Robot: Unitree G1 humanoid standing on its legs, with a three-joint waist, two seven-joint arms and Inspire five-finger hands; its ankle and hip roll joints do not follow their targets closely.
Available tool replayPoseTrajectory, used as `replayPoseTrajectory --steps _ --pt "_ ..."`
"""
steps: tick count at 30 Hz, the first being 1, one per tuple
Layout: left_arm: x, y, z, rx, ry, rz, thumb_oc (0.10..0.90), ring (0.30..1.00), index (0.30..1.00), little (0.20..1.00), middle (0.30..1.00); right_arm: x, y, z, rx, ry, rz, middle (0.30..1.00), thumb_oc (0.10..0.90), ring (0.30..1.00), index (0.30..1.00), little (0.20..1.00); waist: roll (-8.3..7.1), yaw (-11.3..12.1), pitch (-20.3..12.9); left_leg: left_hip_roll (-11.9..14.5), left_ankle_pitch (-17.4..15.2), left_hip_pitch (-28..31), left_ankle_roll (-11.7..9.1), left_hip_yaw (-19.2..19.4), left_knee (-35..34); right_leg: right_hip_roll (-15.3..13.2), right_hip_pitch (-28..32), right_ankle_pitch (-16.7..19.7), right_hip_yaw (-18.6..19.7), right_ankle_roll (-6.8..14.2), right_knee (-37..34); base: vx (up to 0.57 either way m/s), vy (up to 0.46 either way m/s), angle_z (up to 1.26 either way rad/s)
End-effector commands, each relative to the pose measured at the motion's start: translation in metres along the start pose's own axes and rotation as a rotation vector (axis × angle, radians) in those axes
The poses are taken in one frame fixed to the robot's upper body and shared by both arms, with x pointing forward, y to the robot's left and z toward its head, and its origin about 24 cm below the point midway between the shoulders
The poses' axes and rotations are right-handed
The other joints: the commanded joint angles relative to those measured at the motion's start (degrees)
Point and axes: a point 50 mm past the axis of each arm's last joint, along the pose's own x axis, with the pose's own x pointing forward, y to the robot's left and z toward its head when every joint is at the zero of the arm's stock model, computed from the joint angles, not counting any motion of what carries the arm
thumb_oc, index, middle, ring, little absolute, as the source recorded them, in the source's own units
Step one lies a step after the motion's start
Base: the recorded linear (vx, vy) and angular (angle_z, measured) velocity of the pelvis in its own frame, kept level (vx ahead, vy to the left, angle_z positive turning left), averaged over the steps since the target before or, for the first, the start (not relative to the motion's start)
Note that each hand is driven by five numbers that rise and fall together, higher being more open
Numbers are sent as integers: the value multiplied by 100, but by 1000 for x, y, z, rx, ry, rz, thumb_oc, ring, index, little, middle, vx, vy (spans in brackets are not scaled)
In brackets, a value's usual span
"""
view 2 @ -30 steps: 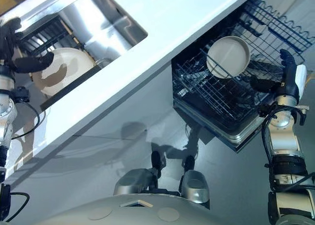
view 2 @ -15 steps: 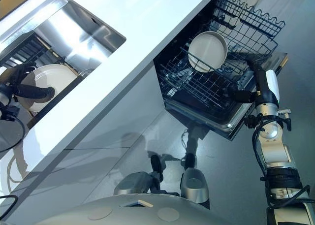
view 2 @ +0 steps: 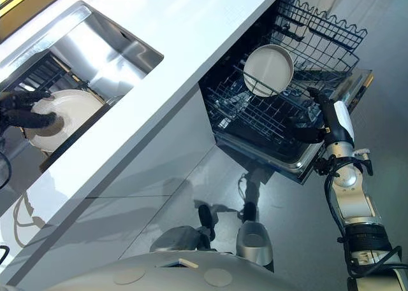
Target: Pick up plates and place into dishwasher.
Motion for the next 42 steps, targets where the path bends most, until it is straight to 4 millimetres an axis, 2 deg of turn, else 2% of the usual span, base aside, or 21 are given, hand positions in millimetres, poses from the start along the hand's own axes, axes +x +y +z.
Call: replayPoseTrajectory --steps 1,3,5,12,15,17,18,19,24,28,32,37,42 --pt "2 -50 41 -94 -348 -290 100 300 300 200 300 14 -27 48 28 -270 -113 900 800 900 900 900 121 -9 -527 -308 -899 -121 97 -53 599 -208 -403 -428 -99 598 941 -24 -53 11" --pt "-5 -62 65 -177 -528 -326 100 300 300 200 300 14 -26 52 49 -290 -124 900 800 900 900 900 106 34 -571 -293 -878 -108 84 -93 576 -193 -351 -501 -131 585 940 -13 -89 8" --pt "-10 -69 79 -220 -624 -345 100 300 300 200 300 15 -25 56 70 -310 -128 900 800 900 900 900 97 54 -608 -283 -877 -74 79 -118 547 -182 -330 -537 -151 577 959 1 -89 6" --pt "-20 -75 107 -297 -815 -318 100 300 300 200 300 16 -26 73 151 -394 -129 900 800 900 900 900 74 46 -700 -205 -837 22 39 -154 452 -59 -208 -694 -151 467 932 5 -78 2" --pt "-23 -68 112 -332 -868 -216 100 300 300 200 300 15 -29 86 225 -460 -131 900 800 900 900 900 51 27 -742 -143 -816 89 -2 -152 391 32 -120 -777 -159 395 872 13 -123 5" --pt "-27 -61 112 -312 -900 -105 100 300 300 200 300 12 -31 93 288 -498 -131 900 800 900 900 900 27 44 -775 -101 -787 120 -39 -172 343 96 -45 -826 -194 338 788 7 -125 7" --pt "-30 -57 112 -377 -921 -54 100 300 300 200 300 11 -34 97 325 -519 -129 900 800 900 900 900 5 56 -790 -87 -768 130 -54 -195 318 128 -1 -842 -210 302 729 8 -133 6" --pt "-33 -55 110 -364 -939 30 100 300 300 200 300 9 -34 100 350 -537 -131 900 800 900 900 900 -13 80 -808 -72 -748 136 -78 -223 297 158 39 -847 -232 268 674 7 -144 9" --pt "-62 -46 107 -274 -1078 391 100 300 300 200 300 0 -43 117 480 -633 -159 900 800 900 900 900 -124 193 -882 -18 -672 131 -174 -391 228 275 201 -872 -348 140 472 -6 -138 15" --pt "-80 -54 115 -146 -1185 628 100 300 300 200 300 -4 -43 130 595 -698 -115 900 800 900 900 900 -191 219 -918 12 -643 141 -221 -497 187 333 275 -912 -405 60 416 -8 -106 12" --pt "-98 -65 128 -54 -1333 828 100 300 300 200 300 -10 -36 147 762 -771 35 900 800 900 900 900 -258 209 -981 38 -624 143 -279 -566 183 384 338 -951 -431 -21 387 -11 -102 8" --pt "-106 -80 147 37 -1458 964 100 300 300 200 300 -13 -30 171 779 -864 114 900 800 900 900 900 -310 184 -1055 46 -649 151 -329 -622 249 424 402 -985 -454 -88 379 -10 -83 10" --pt "-109 -94 162 81 -1543 976 100 300 300 200 300 -14 -25 193 810 -930 203 900 800 900 900 900 -331 157 -1110 40 -684 186 -360 -645 303 468 468 -983 -436 -117 348 0 -54 4"
